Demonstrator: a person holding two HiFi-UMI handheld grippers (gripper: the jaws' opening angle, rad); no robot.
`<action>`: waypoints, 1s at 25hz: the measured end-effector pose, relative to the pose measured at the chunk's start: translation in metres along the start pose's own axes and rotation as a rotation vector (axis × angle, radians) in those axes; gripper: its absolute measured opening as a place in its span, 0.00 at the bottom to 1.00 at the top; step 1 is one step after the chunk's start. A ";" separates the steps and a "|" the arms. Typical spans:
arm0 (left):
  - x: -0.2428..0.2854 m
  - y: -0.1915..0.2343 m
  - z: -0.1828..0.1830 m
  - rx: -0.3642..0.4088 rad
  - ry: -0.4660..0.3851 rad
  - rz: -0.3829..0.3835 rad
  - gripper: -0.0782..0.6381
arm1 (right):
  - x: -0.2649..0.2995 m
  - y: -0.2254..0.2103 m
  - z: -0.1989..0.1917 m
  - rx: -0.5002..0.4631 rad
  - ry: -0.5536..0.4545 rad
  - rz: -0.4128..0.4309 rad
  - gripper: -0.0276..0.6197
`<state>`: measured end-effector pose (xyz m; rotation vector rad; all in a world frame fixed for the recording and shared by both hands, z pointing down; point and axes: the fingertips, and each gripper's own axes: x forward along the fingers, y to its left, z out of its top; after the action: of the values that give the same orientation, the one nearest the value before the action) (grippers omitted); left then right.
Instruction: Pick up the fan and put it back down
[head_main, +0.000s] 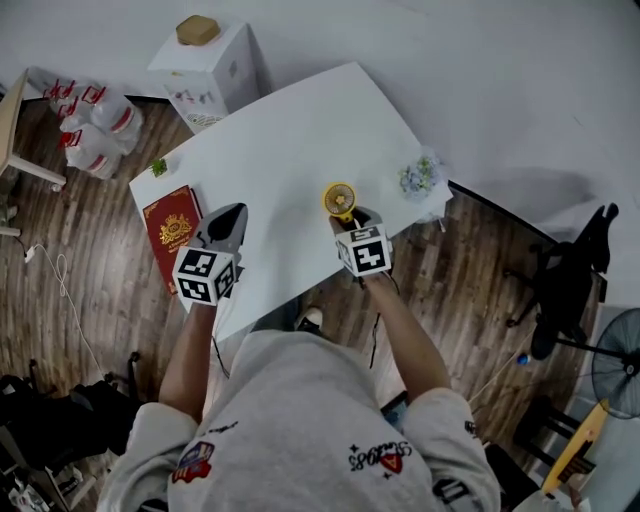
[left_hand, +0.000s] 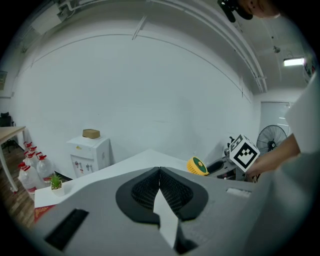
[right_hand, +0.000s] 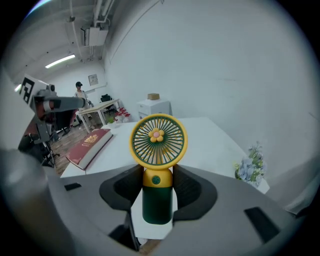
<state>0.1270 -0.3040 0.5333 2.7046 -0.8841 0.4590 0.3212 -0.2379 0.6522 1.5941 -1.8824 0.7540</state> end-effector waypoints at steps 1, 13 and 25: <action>-0.001 -0.005 0.003 0.006 -0.006 -0.003 0.12 | -0.009 -0.002 0.008 -0.003 -0.029 -0.003 0.33; -0.027 -0.055 0.059 0.045 -0.140 -0.024 0.11 | -0.151 -0.011 0.094 -0.066 -0.364 -0.078 0.33; -0.025 -0.084 0.061 0.059 -0.160 -0.063 0.11 | -0.182 -0.006 0.076 -0.089 -0.382 -0.082 0.33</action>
<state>0.1719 -0.2453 0.4555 2.8458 -0.8338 0.2629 0.3489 -0.1701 0.4689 1.8447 -2.0606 0.3411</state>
